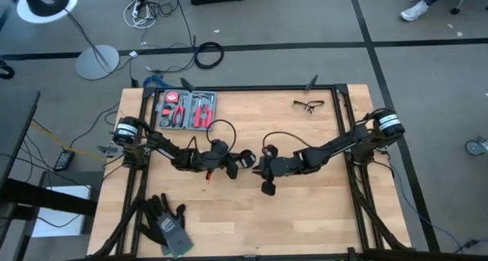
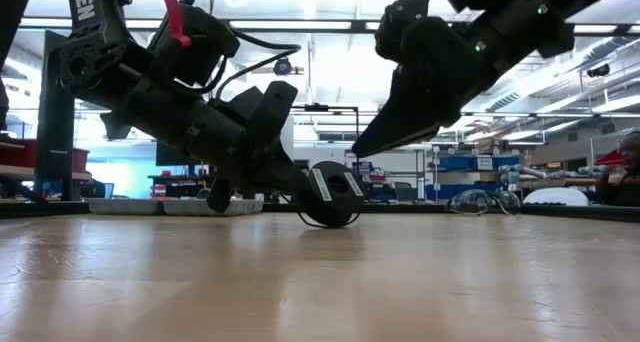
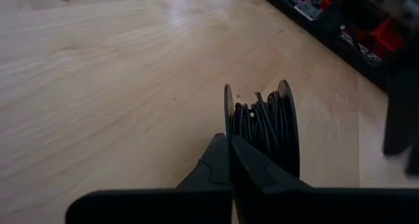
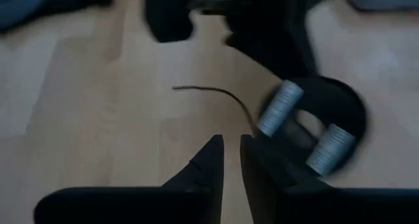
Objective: Coil cords
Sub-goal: Coil the black wire on the black spool
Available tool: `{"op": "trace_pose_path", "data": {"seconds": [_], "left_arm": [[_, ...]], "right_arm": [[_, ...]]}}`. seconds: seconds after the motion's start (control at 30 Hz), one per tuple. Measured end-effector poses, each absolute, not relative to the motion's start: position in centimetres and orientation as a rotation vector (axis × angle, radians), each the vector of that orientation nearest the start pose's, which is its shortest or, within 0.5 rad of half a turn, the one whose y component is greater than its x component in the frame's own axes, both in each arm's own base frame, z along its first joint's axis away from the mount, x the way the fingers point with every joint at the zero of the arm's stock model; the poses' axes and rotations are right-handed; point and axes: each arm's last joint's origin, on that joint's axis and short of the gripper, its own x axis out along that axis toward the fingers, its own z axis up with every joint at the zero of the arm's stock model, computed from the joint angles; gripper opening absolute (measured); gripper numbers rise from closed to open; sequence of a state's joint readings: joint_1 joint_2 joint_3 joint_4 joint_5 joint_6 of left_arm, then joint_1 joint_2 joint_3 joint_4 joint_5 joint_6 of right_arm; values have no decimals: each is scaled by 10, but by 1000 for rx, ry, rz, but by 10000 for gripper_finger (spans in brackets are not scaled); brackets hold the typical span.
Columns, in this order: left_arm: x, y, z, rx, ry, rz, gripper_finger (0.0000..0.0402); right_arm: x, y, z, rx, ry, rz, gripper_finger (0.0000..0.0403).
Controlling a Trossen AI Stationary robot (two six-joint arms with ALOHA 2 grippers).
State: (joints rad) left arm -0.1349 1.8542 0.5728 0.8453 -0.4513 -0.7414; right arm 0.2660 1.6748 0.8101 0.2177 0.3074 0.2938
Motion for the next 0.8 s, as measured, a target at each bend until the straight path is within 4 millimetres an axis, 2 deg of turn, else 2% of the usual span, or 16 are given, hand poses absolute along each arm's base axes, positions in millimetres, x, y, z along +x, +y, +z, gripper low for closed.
{"op": "trace_pose_path", "data": {"seconds": [0.23,0.53,0.8], "left_arm": [[305,-29,100,-597,283,448,0],[305,-29,99,-595,287,443,0],[305,-29,99,-596,290,437,0]], "right_arm": [[339,92,133,-114,599,-38,50],[374,100,131,-382,584,-107,50],[384,104,115,-490,698,-71,68]]}}
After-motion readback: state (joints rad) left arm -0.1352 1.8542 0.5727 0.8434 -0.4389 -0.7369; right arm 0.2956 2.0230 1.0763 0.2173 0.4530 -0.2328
